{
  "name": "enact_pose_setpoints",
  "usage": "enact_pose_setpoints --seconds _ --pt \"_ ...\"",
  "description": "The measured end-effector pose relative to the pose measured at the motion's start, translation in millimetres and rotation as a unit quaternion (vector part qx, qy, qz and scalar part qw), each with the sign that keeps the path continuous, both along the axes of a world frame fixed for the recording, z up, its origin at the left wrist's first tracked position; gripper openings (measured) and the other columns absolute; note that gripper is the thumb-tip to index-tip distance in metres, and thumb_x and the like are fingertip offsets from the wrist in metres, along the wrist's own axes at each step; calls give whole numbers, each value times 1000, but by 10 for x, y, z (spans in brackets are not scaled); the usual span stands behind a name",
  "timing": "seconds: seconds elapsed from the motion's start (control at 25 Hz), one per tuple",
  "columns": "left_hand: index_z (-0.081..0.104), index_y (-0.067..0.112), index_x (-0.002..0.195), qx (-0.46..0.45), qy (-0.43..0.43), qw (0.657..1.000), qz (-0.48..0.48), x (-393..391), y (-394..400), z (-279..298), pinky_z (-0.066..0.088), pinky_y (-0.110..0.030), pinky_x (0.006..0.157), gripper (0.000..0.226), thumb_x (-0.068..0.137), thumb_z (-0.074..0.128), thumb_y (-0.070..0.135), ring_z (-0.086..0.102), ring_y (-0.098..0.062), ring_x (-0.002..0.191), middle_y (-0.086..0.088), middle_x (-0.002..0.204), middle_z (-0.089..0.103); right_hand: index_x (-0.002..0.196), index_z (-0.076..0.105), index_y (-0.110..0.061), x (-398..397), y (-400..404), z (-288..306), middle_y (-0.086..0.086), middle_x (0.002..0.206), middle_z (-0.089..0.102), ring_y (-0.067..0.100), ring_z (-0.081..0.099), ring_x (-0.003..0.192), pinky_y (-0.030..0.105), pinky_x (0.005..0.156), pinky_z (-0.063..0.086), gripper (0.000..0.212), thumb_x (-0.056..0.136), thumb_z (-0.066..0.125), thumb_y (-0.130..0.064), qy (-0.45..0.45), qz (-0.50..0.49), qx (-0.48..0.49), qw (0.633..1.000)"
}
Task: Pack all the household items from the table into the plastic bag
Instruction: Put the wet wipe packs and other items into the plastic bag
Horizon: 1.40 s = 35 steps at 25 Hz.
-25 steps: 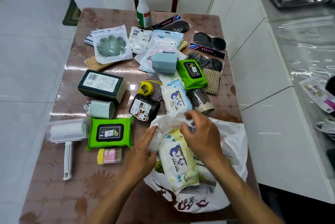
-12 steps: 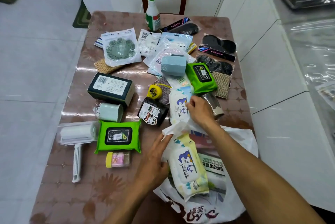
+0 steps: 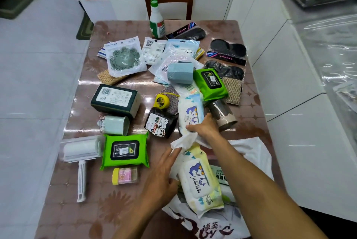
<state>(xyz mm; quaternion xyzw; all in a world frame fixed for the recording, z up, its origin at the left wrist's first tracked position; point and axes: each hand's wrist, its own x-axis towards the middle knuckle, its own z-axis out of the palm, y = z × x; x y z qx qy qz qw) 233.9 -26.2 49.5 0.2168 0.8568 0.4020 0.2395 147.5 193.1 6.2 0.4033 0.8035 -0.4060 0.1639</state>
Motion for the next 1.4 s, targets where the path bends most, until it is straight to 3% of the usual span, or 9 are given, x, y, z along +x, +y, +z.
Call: enact_pose_setpoints --seconds 0.28,0.56,0.72,0.84,0.92,1.0,1.12,1.28,1.4 --pt "27 38 149 -28 -5 1000 12 17 -37 -75 32 5 76 91 69 51 0 50 -20 128 18 151 18 116 53 -14 -57 -97 107 13 122 46 36 58 104 40 87 48 63 67 84 -39 41 43 140 988" --pt "27 41 148 -7 -24 999 32 -13 -15 1 42 -5 73 89 71 52 5 49 -16 126 7 156 28 102 59 -26 460 257 502 6 106 66 24 68 85 40 69 59 40 72 82 -37 235 -111 -21 965" --pt "25 44 147 -10 -16 1000 18 3 20 -17 38 -1 70 88 71 54 9 51 -19 123 10 152 30 92 63 -22 712 392 540 13 100 72 23 69 78 30 63 59 22 80 78 -11 254 -191 -201 927" --pt "28 45 143 1 -22 999 30 -17 14 -51 33 5 79 86 66 48 12 40 -8 132 11 152 32 97 64 -22 631 332 398 11 107 70 25 68 87 42 76 60 29 75 82 -25 247 -82 -158 952" --pt "29 44 144 -5 -26 999 35 -28 17 -43 31 7 79 85 67 48 12 36 -1 130 9 153 32 105 64 -20 621 279 314 0 114 61 19 62 95 37 81 56 37 75 82 -31 260 2 -61 964" --pt "28 43 143 4 -30 999 38 -15 21 -29 31 7 80 85 69 51 6 33 -1 131 7 153 31 95 65 -21 597 237 381 -1 101 61 17 60 87 37 75 52 20 80 78 -24 304 -6 -61 951" --pt "27 42 142 23 -18 999 42 -10 22 -11 36 -7 95 88 72 56 -4 39 -12 134 11 148 31 77 64 -23 693 227 738 2 77 64 18 61 70 37 61 52 17 86 71 -11 354 -119 -149 916" --pt "28 34 149 17 -24 998 57 -28 87 19 49 -38 93 89 74 60 -2 57 -34 114 16 143 34 73 66 -23 1466 471 1309 -2 74 66 13 61 69 26 63 53 13 83 69 -15 441 -247 -177 845" --pt "25 34 150 9 -33 997 76 -1 169 27 49 -42 94 91 75 61 -2 60 -38 106 16 139 35 78 66 -19 2112 410 1355 10 82 67 20 64 74 30 63 55 4 78 70 -21 387 -260 -145 873"
